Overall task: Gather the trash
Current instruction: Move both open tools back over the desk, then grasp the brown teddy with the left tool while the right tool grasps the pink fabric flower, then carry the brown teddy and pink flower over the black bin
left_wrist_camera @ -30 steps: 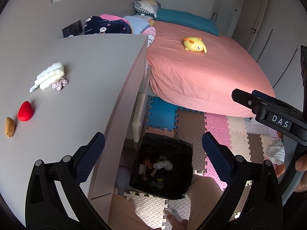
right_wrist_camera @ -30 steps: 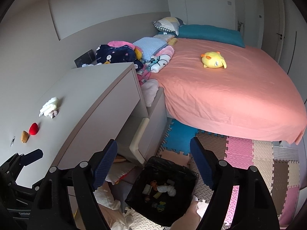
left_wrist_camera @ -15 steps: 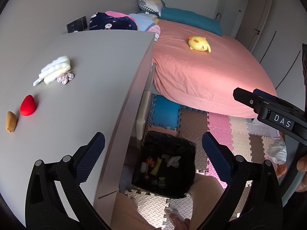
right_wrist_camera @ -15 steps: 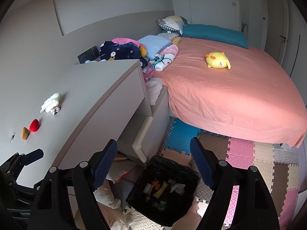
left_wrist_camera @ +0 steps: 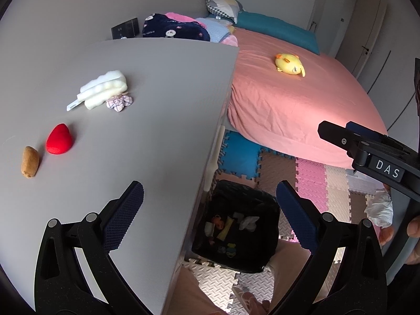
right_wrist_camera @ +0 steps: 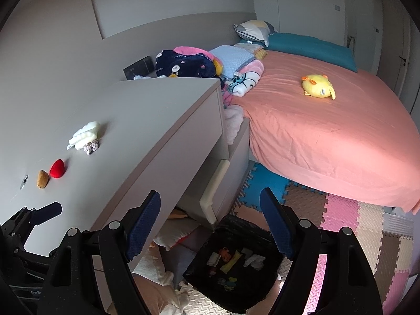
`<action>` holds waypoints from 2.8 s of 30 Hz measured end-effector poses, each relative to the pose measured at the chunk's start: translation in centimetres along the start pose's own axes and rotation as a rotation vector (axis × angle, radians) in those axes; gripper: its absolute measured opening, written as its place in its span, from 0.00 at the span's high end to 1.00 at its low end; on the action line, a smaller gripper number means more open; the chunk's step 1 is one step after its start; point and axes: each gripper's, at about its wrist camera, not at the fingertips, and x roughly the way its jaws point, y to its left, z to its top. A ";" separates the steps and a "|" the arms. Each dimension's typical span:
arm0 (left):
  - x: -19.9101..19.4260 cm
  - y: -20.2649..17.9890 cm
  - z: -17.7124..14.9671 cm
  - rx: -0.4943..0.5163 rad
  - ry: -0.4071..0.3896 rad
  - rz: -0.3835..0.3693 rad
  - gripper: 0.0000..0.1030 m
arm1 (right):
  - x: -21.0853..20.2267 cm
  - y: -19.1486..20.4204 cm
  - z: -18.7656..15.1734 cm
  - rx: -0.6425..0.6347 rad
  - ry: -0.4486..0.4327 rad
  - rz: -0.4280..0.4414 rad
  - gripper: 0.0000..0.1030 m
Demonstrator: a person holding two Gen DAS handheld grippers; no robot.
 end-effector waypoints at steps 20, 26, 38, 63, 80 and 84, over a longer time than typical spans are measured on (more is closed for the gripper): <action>-1.4 8.8 1.0 -0.134 -0.007 0.103 0.05 | 3.7 8.2 3.4 -0.107 0.032 0.096 0.23; -1.5 11.6 0.9 -0.182 -0.007 0.131 0.05 | 5.0 10.8 4.0 -0.143 0.050 0.122 0.23; -1.9 17.6 0.0 -0.257 -0.034 0.264 0.05 | 7.9 15.3 4.2 -0.193 0.097 0.183 0.23; 1.2 23.5 -0.4 -0.318 0.023 0.344 0.41 | 14.6 23.1 5.8 -0.301 0.162 0.199 0.46; 1.0 22.9 -0.4 -0.284 0.011 0.323 0.65 | 13.6 23.4 5.3 -0.351 0.145 0.181 0.76; 0.7 22.4 -0.5 -0.270 0.018 0.335 0.65 | 12.6 23.0 5.3 -0.353 0.135 0.178 0.76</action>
